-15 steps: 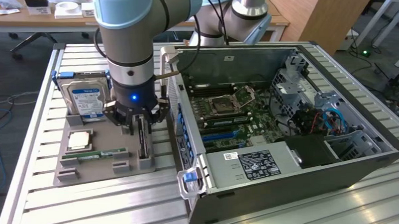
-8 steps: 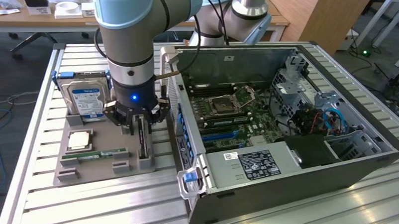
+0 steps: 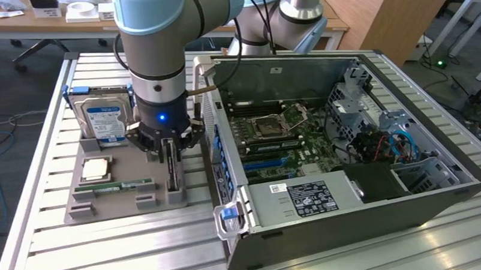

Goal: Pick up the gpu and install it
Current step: 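Pick up the gpu and move the gpu toward the slot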

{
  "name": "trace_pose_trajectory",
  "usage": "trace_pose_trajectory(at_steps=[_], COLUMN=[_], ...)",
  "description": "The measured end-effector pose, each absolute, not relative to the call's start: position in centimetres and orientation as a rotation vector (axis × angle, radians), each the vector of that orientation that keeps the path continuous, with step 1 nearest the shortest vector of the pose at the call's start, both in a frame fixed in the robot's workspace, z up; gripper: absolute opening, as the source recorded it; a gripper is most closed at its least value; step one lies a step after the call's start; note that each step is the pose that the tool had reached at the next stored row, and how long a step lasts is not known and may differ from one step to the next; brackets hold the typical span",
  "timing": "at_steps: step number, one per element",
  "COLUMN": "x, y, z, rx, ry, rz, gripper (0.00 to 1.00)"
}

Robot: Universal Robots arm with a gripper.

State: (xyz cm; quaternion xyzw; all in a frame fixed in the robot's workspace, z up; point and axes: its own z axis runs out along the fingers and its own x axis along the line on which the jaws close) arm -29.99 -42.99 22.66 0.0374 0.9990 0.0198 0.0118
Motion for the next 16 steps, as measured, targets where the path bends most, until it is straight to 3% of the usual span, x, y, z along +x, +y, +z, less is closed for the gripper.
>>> trace_pose_trajectory(at_steps=[16], x=[-29.89], y=[-42.99], z=[22.66], rx=[0.117], ry=[3.115], rz=[0.062], gripper=[0.39])
